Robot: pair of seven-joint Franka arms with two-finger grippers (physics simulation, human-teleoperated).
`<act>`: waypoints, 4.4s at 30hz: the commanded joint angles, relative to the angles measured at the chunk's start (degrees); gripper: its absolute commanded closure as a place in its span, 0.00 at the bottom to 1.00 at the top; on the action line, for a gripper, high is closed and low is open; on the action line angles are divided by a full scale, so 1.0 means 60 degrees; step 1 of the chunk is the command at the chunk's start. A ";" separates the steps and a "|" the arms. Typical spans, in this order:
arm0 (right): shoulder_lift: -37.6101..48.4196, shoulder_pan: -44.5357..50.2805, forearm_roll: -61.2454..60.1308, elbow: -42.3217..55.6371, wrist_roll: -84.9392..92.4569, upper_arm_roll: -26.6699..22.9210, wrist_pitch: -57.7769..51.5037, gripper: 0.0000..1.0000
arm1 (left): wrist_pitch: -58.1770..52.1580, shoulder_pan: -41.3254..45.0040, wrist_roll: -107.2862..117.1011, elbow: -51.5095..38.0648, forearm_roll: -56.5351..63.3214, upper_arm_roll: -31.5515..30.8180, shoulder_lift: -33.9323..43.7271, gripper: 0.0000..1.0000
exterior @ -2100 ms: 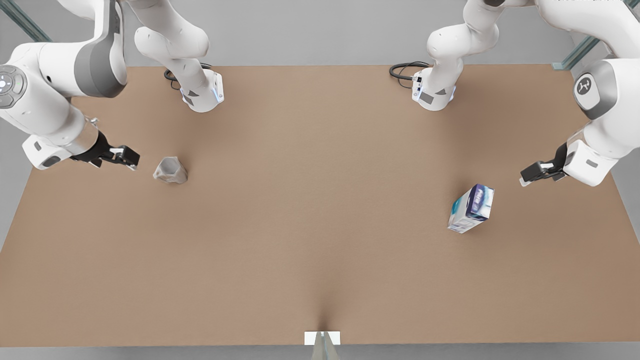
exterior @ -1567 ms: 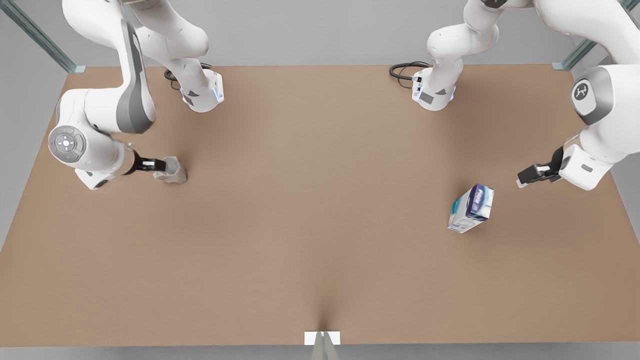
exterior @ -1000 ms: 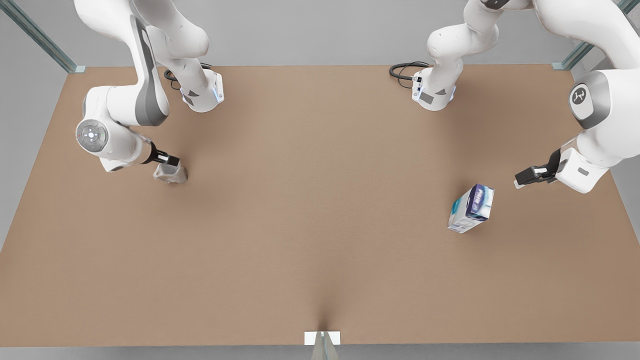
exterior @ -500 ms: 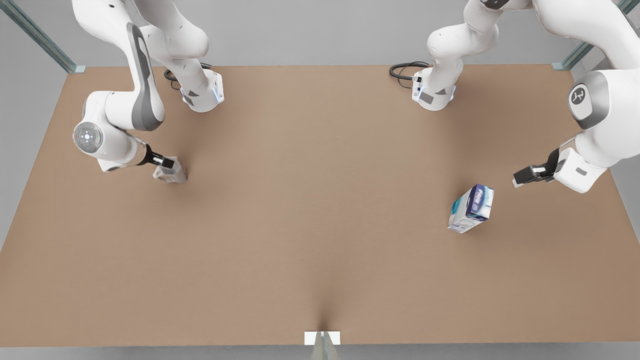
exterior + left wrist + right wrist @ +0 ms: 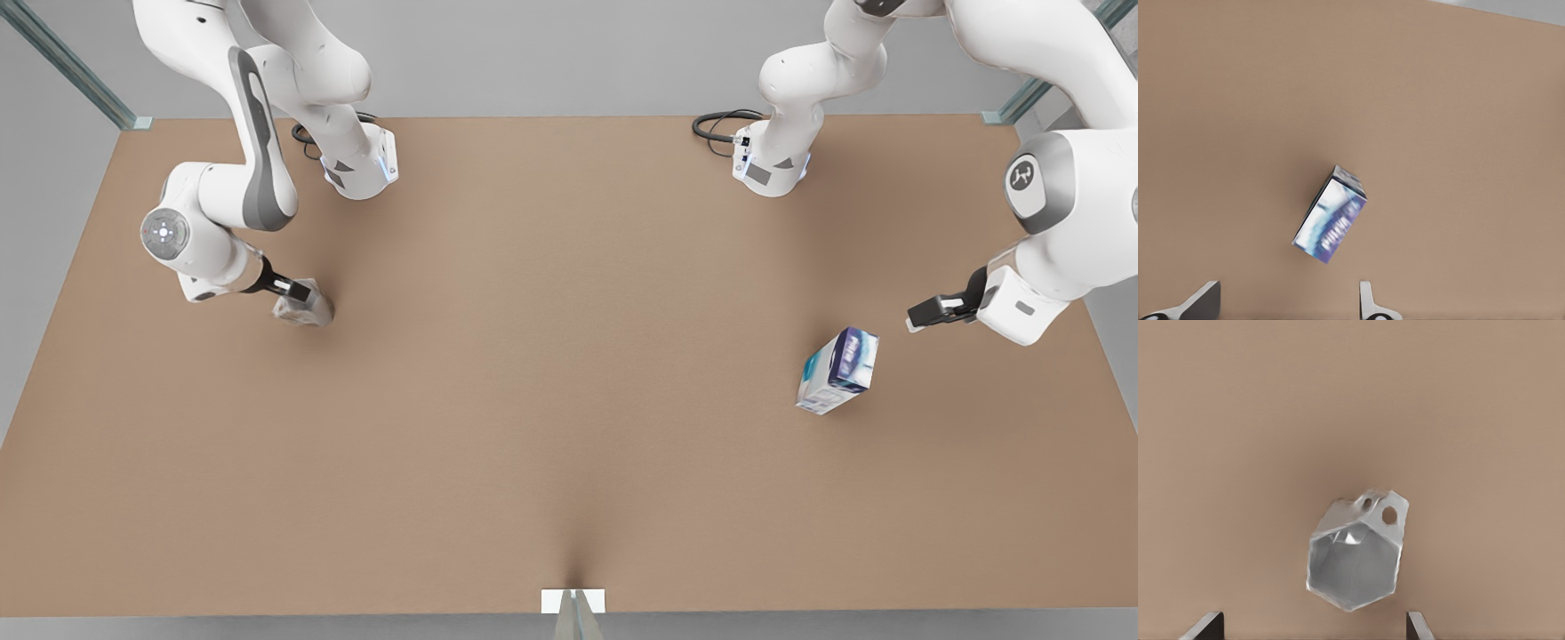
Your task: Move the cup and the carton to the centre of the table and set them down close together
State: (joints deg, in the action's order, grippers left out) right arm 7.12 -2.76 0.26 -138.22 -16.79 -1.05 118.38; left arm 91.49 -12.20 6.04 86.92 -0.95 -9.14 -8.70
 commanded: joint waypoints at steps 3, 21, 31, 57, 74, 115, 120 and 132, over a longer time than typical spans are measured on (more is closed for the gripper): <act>-0.0014 0.0006 0.0000 -0.0196 0.0000 0.0000 0.0206 0.00 | 0.0000 -0.0003 -0.0010 0.0029 0.0012 -0.0001 0.0001 0.00; -0.0498 -0.0317 0.0000 -0.0972 0.0967 -0.0483 0.1993 0.00 | 0.0015 0.0041 -0.0025 0.0176 0.0026 -0.0015 -0.0087 0.00; -0.0791 -0.0507 0.0000 -0.0987 0.1480 -0.0498 0.2389 0.00 | 0.0059 0.0012 -0.0025 0.0176 0.0041 -0.0015 -0.0248 0.00; -0.0234 -0.0888 -0.0264 -0.1660 0.2007 -0.0498 0.2037 0.00 | 0.0059 -0.0003 -0.0010 0.0176 0.0041 -0.0001 -0.0292 0.00; -0.0922 -0.0756 -0.0674 -0.2129 0.2167 -0.0498 0.3385 0.00 | 0.0029 -0.0003 -0.0010 0.0176 0.0041 -0.0001 -0.0292 0.00; -0.0923 -0.0170 -0.0674 -0.1530 0.2652 -0.0264 0.2039 0.79 | 0.0366 0.0026 0.0034 0.0849 0.0041 -0.0015 -0.0146 0.00; -0.0966 0.0928 -0.0995 0.0141 0.2534 0.0205 0.0807 0.79 | 0.2168 0.0012 -0.1414 0.2182 0.0055 -0.0089 -0.0028 0.00; -0.5023 0.5498 -0.1348 0.6526 -0.3354 0.0880 -0.0145 0.79 | 0.4673 -0.0003 -0.2266 0.3515 0.0817 -0.0748 -0.0541 0.00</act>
State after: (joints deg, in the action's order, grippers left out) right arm -24.25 30.61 -8.04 -97.39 -36.86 3.64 117.62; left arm 119.53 -12.14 -8.05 108.52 3.34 -13.62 -11.88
